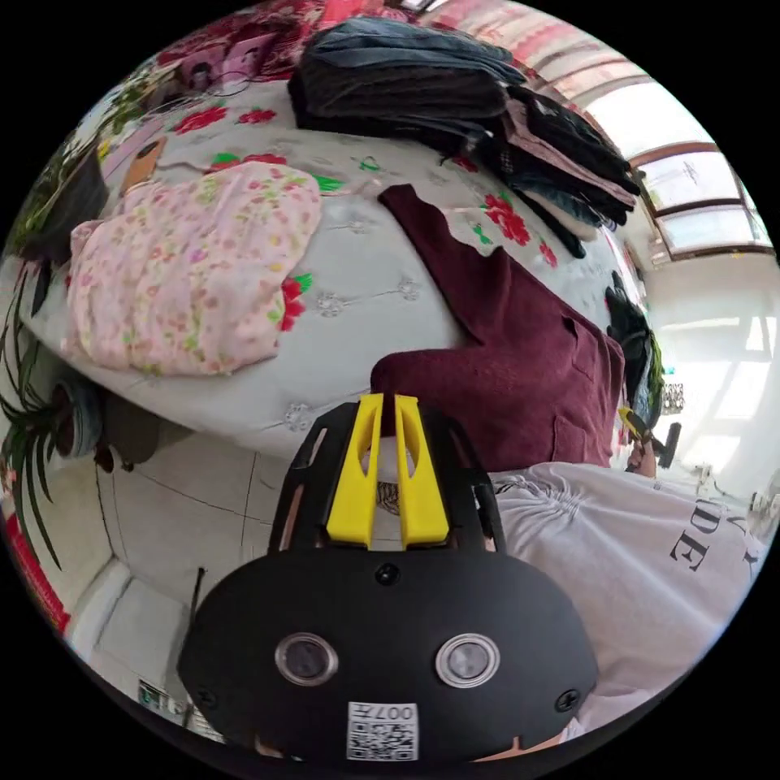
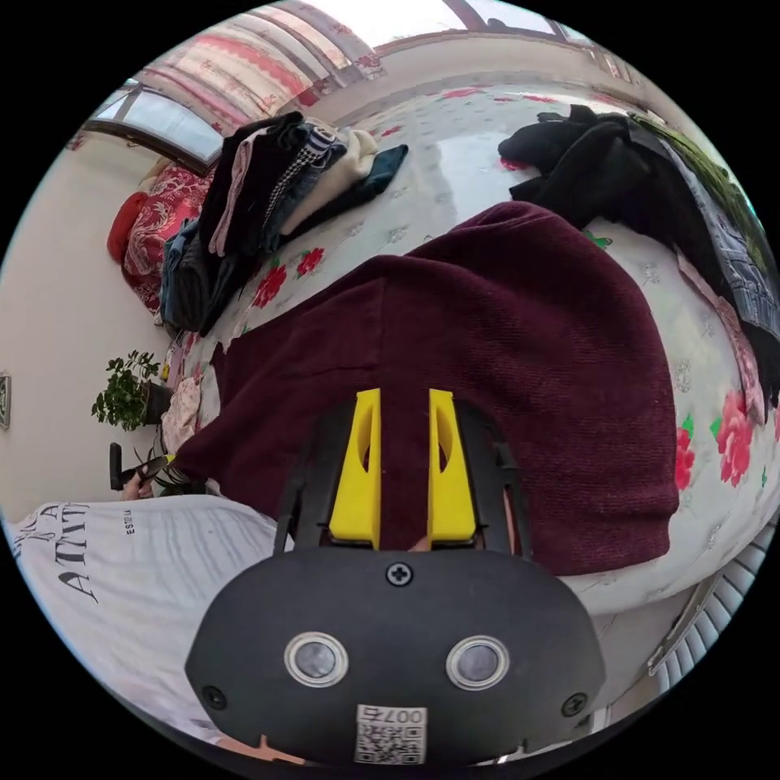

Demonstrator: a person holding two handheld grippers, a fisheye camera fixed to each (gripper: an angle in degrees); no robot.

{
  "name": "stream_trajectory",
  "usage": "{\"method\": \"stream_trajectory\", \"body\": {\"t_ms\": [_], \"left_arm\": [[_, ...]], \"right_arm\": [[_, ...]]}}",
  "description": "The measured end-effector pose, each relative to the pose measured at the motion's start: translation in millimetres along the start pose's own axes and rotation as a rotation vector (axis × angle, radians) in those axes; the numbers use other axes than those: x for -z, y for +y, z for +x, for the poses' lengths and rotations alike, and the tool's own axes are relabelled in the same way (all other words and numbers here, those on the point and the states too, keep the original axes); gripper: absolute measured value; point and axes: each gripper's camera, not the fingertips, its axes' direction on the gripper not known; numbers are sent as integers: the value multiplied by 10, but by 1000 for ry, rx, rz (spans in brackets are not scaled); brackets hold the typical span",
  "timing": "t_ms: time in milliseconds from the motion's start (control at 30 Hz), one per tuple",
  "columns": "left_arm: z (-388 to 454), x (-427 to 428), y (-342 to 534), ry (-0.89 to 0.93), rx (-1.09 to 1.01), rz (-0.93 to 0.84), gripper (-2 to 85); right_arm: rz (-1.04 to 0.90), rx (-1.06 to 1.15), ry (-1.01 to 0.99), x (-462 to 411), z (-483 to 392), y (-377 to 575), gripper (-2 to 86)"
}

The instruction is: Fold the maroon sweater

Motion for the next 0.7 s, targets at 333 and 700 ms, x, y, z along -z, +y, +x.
{"method": "stream_trajectory", "body": {"t_ms": [333,700], "left_arm": [[1601,-820,-988,-66,-315,65,107],[3272,-2763,-2035,-247,-639,-113,73]], "right_arm": [[110,-49,103,523,600,-1581,91],[-19,-106,195,67,672,-2051,40]]}}
